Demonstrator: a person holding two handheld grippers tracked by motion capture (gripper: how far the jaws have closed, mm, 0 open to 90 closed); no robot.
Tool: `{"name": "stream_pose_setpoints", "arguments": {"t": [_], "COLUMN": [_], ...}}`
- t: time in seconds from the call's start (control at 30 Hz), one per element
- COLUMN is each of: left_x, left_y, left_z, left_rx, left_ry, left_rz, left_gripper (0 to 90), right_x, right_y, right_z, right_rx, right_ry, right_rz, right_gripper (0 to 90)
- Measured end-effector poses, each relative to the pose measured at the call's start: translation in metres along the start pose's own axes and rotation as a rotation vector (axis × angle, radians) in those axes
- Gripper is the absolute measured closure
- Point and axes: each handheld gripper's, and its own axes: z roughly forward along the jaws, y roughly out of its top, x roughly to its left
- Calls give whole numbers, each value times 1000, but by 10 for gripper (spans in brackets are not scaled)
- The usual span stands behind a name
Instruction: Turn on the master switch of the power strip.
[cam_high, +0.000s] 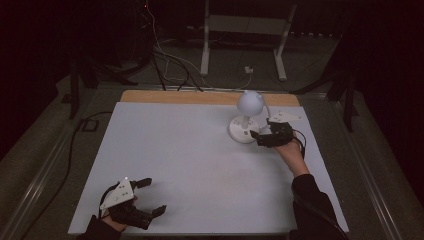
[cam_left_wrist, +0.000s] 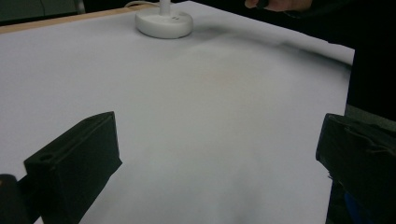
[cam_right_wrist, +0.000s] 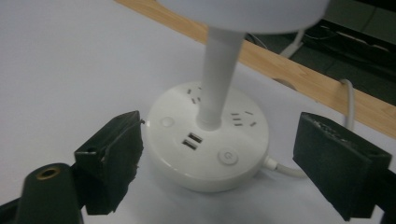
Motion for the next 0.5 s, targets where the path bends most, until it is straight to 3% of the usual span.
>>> {"name": "stream_pose_setpoints", "arguments": {"t": [0.37, 0.5], "left_x": [0, 0], "left_y": [0, 0], "left_z": [0, 0], "left_rx": [2, 1], "left_ry": [1, 0], "left_rz": [1, 0], "left_gripper": [2, 2], "right_x": [-5, -5], "right_y": [-8, -11], "right_z": [16, 21], "right_rx": [18, 16], "right_ry": [-37, -84], "right_rz": [28, 38], "right_gripper": [298, 463]}}
